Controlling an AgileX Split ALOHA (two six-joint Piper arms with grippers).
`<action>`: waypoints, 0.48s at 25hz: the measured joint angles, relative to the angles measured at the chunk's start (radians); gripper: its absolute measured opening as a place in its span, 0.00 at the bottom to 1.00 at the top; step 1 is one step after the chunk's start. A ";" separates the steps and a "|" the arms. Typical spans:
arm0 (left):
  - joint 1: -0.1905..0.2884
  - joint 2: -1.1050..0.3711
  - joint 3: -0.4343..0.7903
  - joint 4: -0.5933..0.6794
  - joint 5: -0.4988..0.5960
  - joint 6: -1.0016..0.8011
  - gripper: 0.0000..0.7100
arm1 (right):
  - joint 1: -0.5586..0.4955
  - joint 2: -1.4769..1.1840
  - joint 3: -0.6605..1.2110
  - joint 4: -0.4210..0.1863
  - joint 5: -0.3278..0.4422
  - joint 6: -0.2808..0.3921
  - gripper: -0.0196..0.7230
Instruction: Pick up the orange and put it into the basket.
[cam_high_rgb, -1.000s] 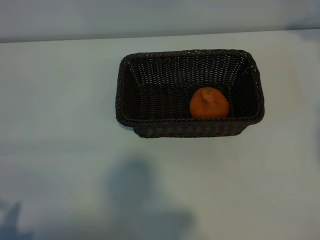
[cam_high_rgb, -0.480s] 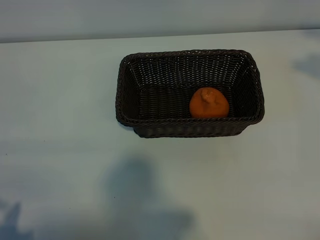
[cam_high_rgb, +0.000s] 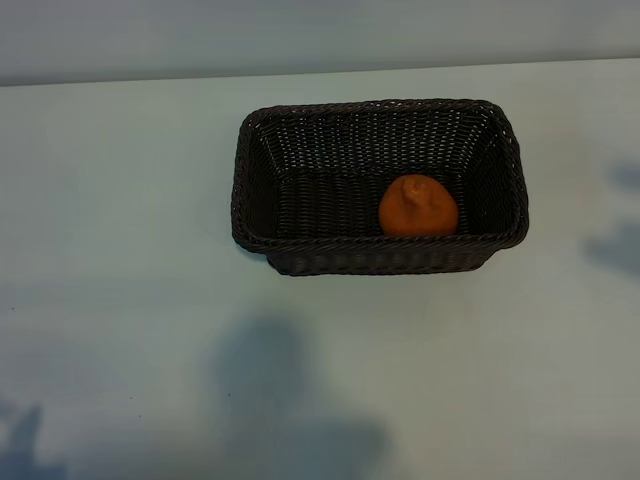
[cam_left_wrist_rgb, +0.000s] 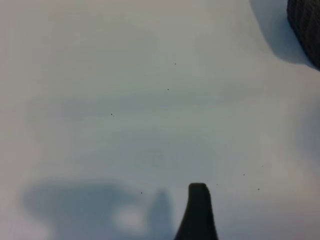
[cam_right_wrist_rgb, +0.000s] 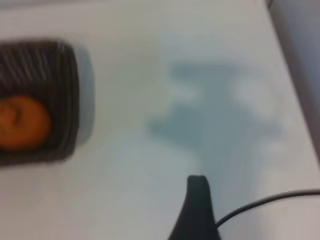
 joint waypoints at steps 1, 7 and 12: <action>0.000 0.000 0.000 0.000 0.000 0.000 0.83 | 0.000 -0.029 0.038 0.000 -0.001 -0.001 0.78; 0.000 0.000 0.000 0.000 0.000 0.000 0.83 | 0.001 -0.196 0.153 0.003 -0.017 -0.020 0.78; 0.000 0.000 0.000 0.000 0.000 0.000 0.83 | 0.048 -0.339 0.211 -0.014 -0.073 -0.025 0.78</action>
